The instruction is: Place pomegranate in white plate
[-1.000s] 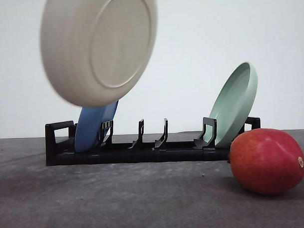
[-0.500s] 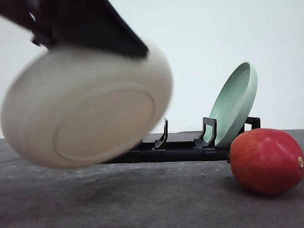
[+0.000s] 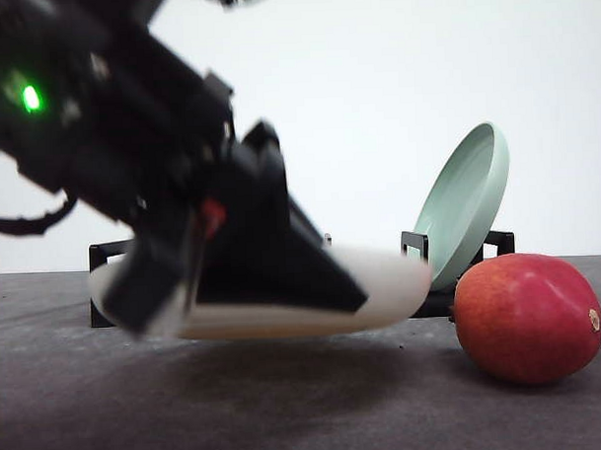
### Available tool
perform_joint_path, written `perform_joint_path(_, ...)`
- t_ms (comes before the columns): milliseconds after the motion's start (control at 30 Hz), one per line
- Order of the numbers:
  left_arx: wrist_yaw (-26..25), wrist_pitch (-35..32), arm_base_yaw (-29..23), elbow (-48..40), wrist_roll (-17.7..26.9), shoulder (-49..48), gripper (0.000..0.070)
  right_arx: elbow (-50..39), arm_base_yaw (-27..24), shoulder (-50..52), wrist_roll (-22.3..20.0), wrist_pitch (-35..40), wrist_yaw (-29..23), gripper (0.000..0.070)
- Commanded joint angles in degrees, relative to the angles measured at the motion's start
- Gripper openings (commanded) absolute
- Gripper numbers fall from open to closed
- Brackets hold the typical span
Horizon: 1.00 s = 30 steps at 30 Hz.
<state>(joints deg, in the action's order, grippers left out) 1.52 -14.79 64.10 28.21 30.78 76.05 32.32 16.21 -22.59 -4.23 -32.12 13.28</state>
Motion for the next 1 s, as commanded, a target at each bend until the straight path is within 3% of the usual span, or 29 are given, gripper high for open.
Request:
perform_joint_path(0,0.2,-0.8,0.8,0.5,2.1,1.6,0.0011,0.7,0.3,-0.1,0.6,0.4,-0.2,0.0349)
perform_joint_path(233,0.3,0.1,0.8,0.5,1.7,3.7,0.0030,0.7,0.3,-0.1,0.6,0.4,-0.2,0.0349)
perform_joint_path(333,0.3,0.2,0.8,0.5,-0.9,3.7,0.0059,0.7,0.3,-0.1,0.6,0.4,-0.3,0.0349)
perform_joint_path(500,0.3,0.2,0.9,0.6,-6.4,3.7,0.0316,0.7,0.3,-0.1,0.6,0.4,-0.2,0.0350)
perform_joint_path(600,0.5,2.2,0.9,1.6,-14.6,2.4,0.0327,0.7,0.3,-0.1,0.6,0.4,-0.2,0.0350)
perform_joint_path(700,0.4,9.7,0.3,4.6,-24.9,-0.2,0.0328,0.7,0.3,-0.1,0.6,0.4,-0.2,0.0350)
perform_joint_path(767,-0.5,16.4,-0.6,7.1,-29.5,-2.2,0.0329,0.7,0.3,-0.1,0.6,0.4,-0.2,0.0350)
perform_joint_path(967,-4.6,35.4,-5.4,12.9,-35.4,-8.8,0.0331,0.7,0.3,-0.1,0.6,0.4,-0.2,0.0350)
